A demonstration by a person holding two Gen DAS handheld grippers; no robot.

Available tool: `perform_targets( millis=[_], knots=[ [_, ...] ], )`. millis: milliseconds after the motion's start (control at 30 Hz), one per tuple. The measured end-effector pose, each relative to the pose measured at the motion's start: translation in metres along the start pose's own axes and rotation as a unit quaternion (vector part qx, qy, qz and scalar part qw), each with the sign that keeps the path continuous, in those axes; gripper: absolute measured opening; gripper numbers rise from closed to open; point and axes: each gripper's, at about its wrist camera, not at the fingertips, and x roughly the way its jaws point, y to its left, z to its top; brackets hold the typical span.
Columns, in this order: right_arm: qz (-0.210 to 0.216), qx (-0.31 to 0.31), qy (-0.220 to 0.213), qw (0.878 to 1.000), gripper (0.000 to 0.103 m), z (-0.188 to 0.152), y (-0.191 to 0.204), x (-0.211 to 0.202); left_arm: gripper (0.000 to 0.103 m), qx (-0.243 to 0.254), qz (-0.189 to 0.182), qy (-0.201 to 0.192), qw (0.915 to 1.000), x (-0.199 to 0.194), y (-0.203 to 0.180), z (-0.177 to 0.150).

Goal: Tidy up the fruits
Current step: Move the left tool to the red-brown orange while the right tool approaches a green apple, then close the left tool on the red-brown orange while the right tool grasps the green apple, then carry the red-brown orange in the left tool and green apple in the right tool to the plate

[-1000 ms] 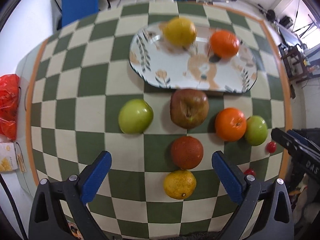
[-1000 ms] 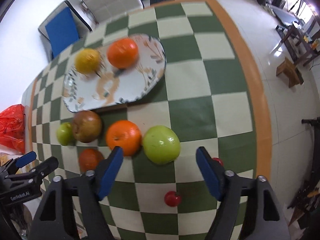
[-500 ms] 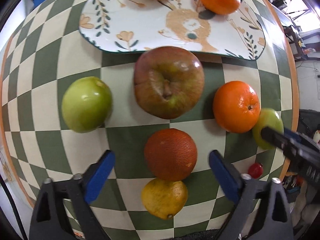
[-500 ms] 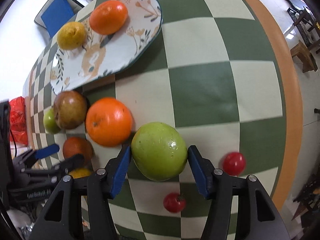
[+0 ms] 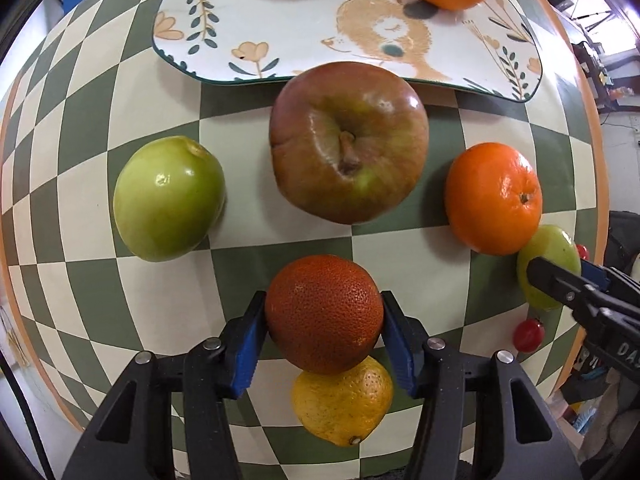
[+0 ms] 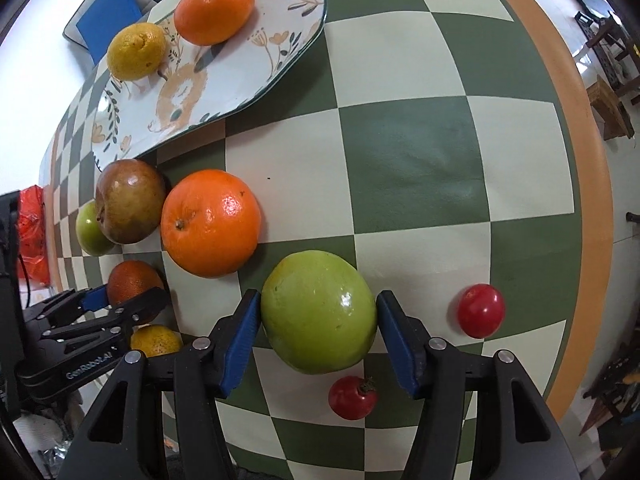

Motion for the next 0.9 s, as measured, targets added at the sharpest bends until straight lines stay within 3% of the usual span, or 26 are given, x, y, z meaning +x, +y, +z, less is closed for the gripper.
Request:
perform_targets(
  millis=[467, 700, 900],
  knots=[
    [-0.027, -0.012, 0.002, 1.000, 0.061, -0.006, 0.006, 0.005, 0.051, 0.000, -0.007, -0.012, 0.9999, -0.014, 0.007, 0.023],
    [0.060, 0.023, -0.047, 0.997, 0.061, -0.005, 0.017, -0.046, 0.051, 0.001, -0.061, -0.066, 0.9960, -0.087, 0.007, 0.027],
    [0.067, -0.007, -0.104, 0.992, 0.061, 0.042, 0.048, -0.089, 0.052, -0.022, -0.077, -0.108, 0.9909, -0.137, 0.031, 0.074]
  ],
)
